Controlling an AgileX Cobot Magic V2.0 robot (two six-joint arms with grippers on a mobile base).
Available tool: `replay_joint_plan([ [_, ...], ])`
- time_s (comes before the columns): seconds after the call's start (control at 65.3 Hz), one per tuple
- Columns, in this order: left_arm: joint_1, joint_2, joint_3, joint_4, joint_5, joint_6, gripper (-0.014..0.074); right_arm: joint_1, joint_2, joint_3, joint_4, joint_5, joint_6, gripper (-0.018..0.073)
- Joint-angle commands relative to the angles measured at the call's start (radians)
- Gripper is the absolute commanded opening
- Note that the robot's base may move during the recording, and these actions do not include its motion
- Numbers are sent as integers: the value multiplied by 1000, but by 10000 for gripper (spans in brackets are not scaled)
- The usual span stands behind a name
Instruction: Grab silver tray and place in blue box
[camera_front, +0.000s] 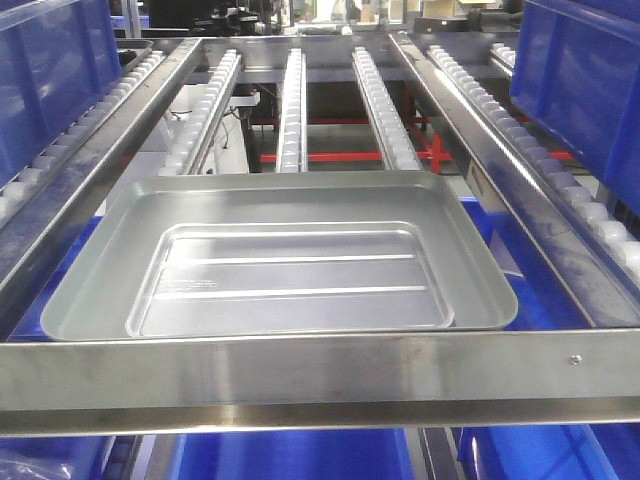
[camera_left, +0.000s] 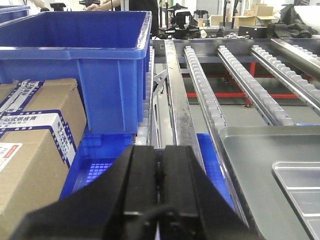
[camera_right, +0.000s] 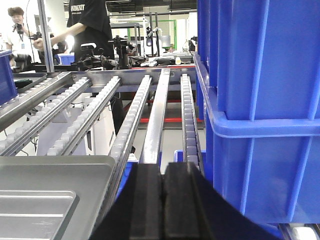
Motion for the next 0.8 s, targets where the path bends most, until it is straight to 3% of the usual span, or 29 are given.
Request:
replay_joint_plan([
  [0.0, -8, -8, 15, 1, -80, 5, -6, -3, -21, -21, -7, -88, -10, 50],
  [0.782, -8, -8, 15, 1, -80, 5, -6, -3, -21, -21, -7, -93, -10, 50],
])
